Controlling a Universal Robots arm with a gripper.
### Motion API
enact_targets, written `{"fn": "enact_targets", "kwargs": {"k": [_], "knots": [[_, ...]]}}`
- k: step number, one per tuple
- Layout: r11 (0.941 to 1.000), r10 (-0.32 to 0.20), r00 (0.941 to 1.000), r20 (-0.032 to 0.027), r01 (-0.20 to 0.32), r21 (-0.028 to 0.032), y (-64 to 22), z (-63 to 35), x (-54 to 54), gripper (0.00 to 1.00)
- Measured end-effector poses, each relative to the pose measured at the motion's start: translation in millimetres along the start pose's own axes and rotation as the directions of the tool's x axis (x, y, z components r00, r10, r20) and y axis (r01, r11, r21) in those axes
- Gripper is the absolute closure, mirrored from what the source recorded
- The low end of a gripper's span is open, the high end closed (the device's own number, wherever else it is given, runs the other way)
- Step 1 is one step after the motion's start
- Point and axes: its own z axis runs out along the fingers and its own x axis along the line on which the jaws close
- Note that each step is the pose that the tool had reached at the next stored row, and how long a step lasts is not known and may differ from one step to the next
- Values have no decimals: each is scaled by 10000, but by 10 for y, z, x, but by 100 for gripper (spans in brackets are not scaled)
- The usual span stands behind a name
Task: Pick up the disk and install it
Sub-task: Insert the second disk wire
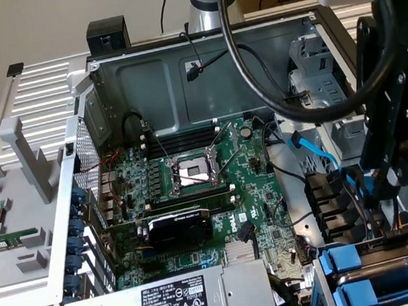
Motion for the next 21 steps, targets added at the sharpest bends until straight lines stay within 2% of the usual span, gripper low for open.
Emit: {"fn": "enact_targets", "kwargs": {"k": [7, 17, 21], "knots": [[10000, 10, 10000, -69, -10, -18, 17, 101, -18, 64], [9999, 26, 9999, -109, -28, -150, 23, 158, -23, 64], [9999, 26, 9999, -109, -28, -158, 22, 159, -23, 64]]}}
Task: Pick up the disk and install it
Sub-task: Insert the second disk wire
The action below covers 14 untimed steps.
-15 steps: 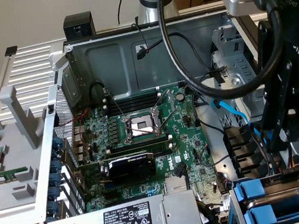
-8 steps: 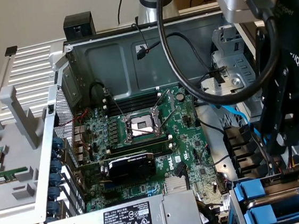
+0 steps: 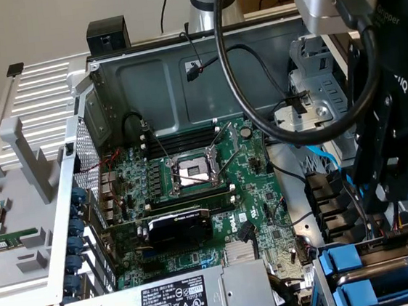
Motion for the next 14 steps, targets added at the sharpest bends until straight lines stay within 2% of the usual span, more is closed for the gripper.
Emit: {"fn": "enact_targets", "kwargs": {"k": [8, 14], "knots": [[10000, -1, 10000, 4, 1, -55, -12, 3, 14, 64], [10000, -1, 10000, 5, 2, -58, -13, 2, 15, 64]]}}
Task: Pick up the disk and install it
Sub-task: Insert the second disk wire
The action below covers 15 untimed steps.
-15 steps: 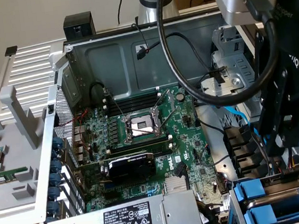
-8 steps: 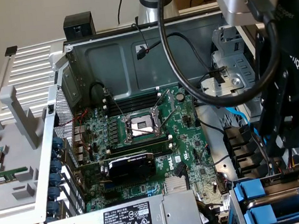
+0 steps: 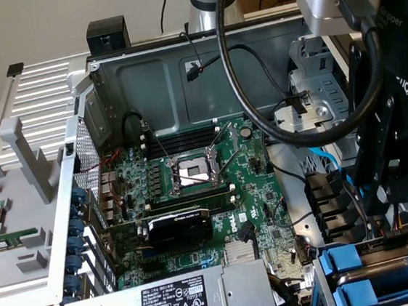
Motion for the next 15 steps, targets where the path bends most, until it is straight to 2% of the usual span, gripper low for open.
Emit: {"fn": "enact_targets", "kwargs": {"k": [8, 11, 15], "knots": [[10000, 0, 10000, 0, 0, 0, 0, 0, 0, 66], [10000, 0, 10000, 0, 0, 0, 0, 0, 0, 83], [10000, 0, 10000, 0, 0, 0, 0, 0, 0, 83]]}}
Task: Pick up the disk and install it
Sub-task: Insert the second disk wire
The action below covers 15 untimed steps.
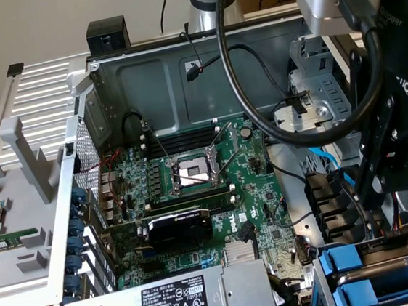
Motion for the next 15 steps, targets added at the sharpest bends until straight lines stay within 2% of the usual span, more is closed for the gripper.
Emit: {"fn": "enact_targets", "kwargs": {"k": [10, 15], "knots": [[10000, 0, 10000, 0, 0, 1, 0, 0, 0, 83], [10000, 0, 10000, 7, 0, 67, 38, 3, 3, 83]]}}
